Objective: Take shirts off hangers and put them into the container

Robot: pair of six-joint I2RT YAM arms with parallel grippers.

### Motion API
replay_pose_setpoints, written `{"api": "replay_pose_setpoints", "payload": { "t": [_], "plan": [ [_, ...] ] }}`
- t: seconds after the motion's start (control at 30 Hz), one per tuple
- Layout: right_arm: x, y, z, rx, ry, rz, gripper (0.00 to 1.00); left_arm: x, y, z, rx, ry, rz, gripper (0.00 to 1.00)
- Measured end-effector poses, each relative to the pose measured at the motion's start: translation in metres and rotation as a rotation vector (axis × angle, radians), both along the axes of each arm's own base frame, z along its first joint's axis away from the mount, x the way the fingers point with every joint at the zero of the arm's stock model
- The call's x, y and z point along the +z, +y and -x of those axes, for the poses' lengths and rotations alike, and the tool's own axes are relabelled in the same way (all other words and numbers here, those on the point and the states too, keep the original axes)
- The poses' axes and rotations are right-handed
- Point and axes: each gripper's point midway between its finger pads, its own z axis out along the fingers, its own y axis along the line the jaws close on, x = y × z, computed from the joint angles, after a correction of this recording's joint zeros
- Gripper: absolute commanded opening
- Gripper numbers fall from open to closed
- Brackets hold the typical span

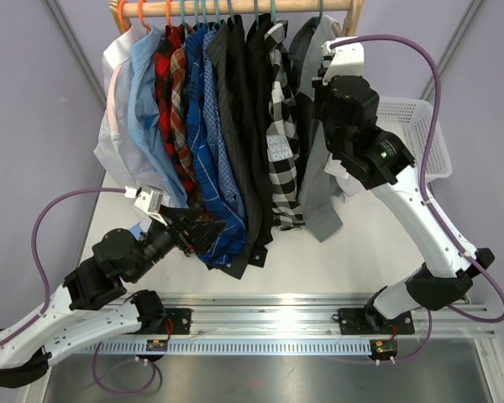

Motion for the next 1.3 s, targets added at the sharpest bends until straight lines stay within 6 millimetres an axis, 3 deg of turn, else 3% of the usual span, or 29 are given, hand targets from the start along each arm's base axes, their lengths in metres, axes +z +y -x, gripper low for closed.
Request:
{"api": "replay_pose_setpoints", "payload": {
  "t": [0.33, 0.6, 0.73, 0.9, 1.1, 1.3],
  "plan": [
    [0.063, -0.006, 0.007, 0.062, -0.259, -0.063, 0.0, 0.001, -0.002, -0.001, -0.001, -0.006, 0.009, 0.99],
    [0.069, -0.007, -0.008, 0.073, -0.303, -0.08, 0.0, 0.001, -0.002, -0.001, -0.001, -0.005, 0.008, 0.99],
    [0.066, -0.007, -0.003, 0.094, -0.339, -0.107, 0.0, -0.003, 0.0, 0.0, 0.0, -0.007, 0.01, 0.99],
    [0.068, -0.015, 0.014, 0.12, -0.36, -0.13, 0.0, -0.005, 0.001, 0.0, 0.0, -0.006, 0.008, 0.99],
    [0.077, -0.04, 0.048, 0.116, -0.343, -0.17, 0.0, -0.007, -0.003, -0.002, 0.0, 0.0, -0.001, 0.99],
    [0.059, -0.065, 0.087, 0.11, -0.253, -0.274, 0.0, -0.009, -0.015, -0.009, -0.002, -0.002, -0.017, 0.99]
  ]
}}
